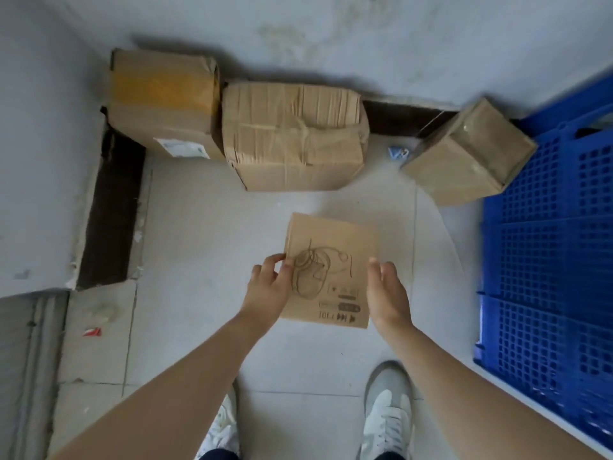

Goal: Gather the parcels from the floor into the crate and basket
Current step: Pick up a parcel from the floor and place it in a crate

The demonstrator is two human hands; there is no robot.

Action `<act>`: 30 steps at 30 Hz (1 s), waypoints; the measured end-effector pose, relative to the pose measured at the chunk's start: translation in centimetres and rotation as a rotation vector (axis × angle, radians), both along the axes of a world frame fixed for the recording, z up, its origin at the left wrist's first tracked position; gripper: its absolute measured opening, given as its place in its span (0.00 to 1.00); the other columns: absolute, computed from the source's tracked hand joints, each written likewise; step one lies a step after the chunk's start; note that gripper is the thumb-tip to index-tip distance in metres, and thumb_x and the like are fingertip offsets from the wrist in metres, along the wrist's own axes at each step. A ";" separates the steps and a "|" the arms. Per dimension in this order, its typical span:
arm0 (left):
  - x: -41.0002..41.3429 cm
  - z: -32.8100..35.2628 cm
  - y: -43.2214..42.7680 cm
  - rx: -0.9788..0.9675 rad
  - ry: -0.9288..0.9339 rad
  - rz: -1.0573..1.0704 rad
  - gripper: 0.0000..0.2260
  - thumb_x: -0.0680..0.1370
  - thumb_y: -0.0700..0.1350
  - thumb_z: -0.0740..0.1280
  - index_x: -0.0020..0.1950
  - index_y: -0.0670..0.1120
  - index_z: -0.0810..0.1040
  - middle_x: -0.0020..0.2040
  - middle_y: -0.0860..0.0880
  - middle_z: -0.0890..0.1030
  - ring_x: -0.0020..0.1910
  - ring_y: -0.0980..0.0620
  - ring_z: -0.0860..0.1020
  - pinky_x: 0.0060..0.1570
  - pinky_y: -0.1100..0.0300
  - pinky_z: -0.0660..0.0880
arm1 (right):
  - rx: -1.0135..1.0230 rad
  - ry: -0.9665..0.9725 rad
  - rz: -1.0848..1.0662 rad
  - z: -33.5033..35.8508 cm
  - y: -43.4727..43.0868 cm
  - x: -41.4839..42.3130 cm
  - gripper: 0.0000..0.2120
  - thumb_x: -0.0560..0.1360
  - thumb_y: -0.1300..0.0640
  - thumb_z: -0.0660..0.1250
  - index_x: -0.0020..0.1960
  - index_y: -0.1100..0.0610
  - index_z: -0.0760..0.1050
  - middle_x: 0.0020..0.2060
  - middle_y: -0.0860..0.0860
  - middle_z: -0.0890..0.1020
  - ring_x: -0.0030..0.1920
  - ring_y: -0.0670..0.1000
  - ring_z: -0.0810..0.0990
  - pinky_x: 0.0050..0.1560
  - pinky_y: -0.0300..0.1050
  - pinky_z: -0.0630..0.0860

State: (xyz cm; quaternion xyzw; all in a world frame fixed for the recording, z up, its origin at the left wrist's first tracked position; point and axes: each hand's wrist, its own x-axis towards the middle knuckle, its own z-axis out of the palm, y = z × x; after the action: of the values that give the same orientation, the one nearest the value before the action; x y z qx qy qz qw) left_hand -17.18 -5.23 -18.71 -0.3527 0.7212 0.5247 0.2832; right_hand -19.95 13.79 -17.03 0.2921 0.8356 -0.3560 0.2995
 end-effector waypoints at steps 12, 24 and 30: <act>-7.4 -10.2 -8.1 -0.192 0.418 0.659 0.14 0.81 0.47 0.52 0.57 0.46 0.76 0.51 0.46 0.74 0.46 0.52 0.75 0.46 0.60 0.73 | -0.327 0.496 -0.330 -10.3 1.0 -11.4 0.14 0.76 0.44 0.56 0.43 0.53 0.73 0.38 0.53 0.80 0.37 0.52 0.78 0.45 0.49 0.75; -13.6 -8.9 -10.2 0.146 0.576 0.184 0.05 0.79 0.53 0.58 0.52 0.55 0.70 0.49 0.48 0.76 0.47 0.48 0.77 0.45 0.56 0.73 | -0.613 0.234 -0.134 -6.7 -0.6 -22.9 0.30 0.73 0.29 0.60 0.72 0.36 0.67 0.74 0.44 0.66 0.72 0.55 0.66 0.40 0.67 0.80; -15.4 -1.8 -13.8 0.042 0.701 -0.311 0.24 0.78 0.32 0.64 0.60 0.60 0.65 0.56 0.54 0.75 0.52 0.59 0.79 0.50 0.65 0.78 | -0.641 0.270 0.050 -1.6 1.5 -21.6 0.29 0.69 0.31 0.60 0.66 0.40 0.72 0.67 0.44 0.75 0.65 0.54 0.74 0.44 0.64 0.82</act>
State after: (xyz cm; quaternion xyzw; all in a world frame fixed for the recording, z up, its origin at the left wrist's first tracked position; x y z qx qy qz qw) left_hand -32.54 -19.06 -20.48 -0.0323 0.8082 0.5790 0.1026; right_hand -41.55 15.32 -18.65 0.1129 0.7203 -0.6283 0.2714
